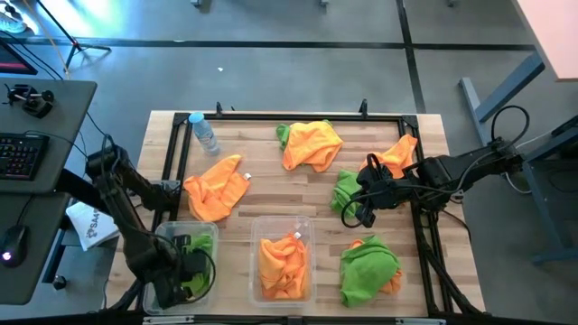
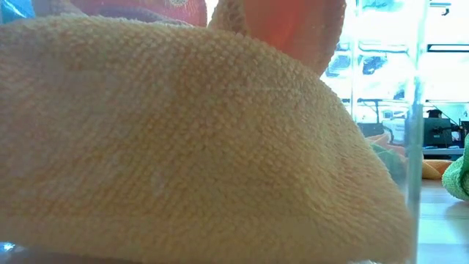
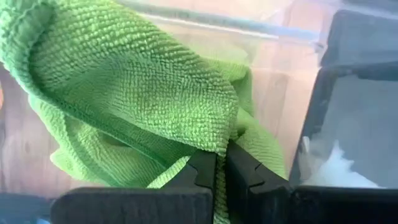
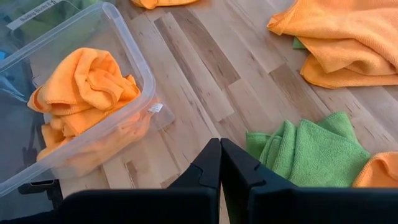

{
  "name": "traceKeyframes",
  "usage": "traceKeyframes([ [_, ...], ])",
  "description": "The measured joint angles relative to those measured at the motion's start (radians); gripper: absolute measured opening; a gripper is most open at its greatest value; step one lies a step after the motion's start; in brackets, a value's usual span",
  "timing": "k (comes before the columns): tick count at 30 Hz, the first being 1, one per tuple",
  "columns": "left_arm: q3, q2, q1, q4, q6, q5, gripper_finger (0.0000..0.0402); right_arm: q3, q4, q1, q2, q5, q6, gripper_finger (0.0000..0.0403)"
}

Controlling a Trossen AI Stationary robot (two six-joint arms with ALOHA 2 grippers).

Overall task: Sort microfiber towel by color & place in baskets
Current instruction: Put the green towel into the left transparent bin

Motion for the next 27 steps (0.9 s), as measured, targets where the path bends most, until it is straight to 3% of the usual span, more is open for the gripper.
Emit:
traceKeyframes([
  [12,0.000,0.040,-0.013,-0.044,-0.039,0.020,0.0006,0.000,0.016,0.000,0.000,0.001,0.000,0.0000],
  [22,0.000,0.056,-0.025,-0.103,-0.085,0.011,0.0074,0.000,0.016,0.000,0.000,0.004,0.000,0.0000],
  [27,0.000,0.032,-0.035,-0.148,-0.068,0.073,0.0097,0.000,0.016,0.000,0.000,0.003,0.000,0.0000],
])
